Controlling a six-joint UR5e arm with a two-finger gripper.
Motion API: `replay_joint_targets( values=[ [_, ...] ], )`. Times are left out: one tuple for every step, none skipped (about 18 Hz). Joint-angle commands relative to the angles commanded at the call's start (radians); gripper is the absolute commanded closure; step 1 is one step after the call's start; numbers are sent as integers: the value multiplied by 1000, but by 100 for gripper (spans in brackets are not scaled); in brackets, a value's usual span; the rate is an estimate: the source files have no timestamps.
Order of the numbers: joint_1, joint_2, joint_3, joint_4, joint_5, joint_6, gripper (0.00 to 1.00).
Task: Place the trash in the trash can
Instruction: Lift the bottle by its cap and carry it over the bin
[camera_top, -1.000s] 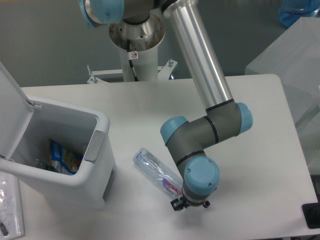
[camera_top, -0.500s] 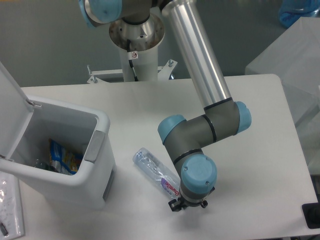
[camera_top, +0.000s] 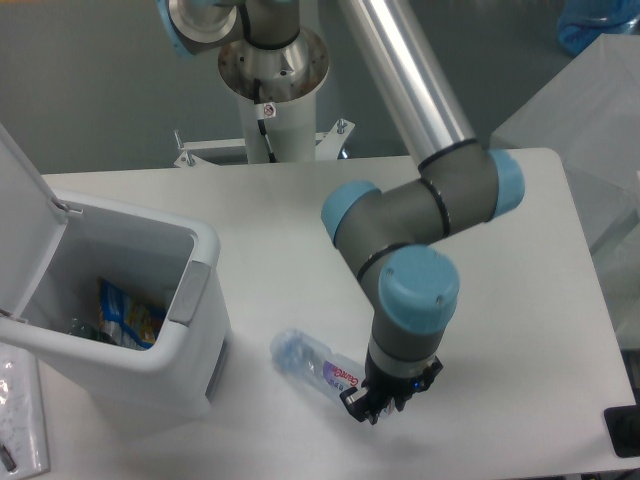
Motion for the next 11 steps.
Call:
replay_joint_targets(
  values=[
    [3, 20, 2, 17, -28, 3, 68],
    [8, 40, 5, 32, -60, 6, 68],
    [12, 58, 12, 52, -97, 5, 68],
    [12, 75, 18, 65, -132, 3, 68],
    [12, 91, 18, 66, -156, 5, 69],
    [9, 104, 15, 66, -178, 0, 73],
    [3, 114, 0, 65, -190, 0, 76],
    [0, 123, -24, 65, -194, 2, 76],
    [-1, 135, -43, 68, -194, 5, 77],
    [-1, 138, -49, 66, -194, 5, 78],
    [-8, 138, -48, 68, -194, 3, 78]
  ],
)
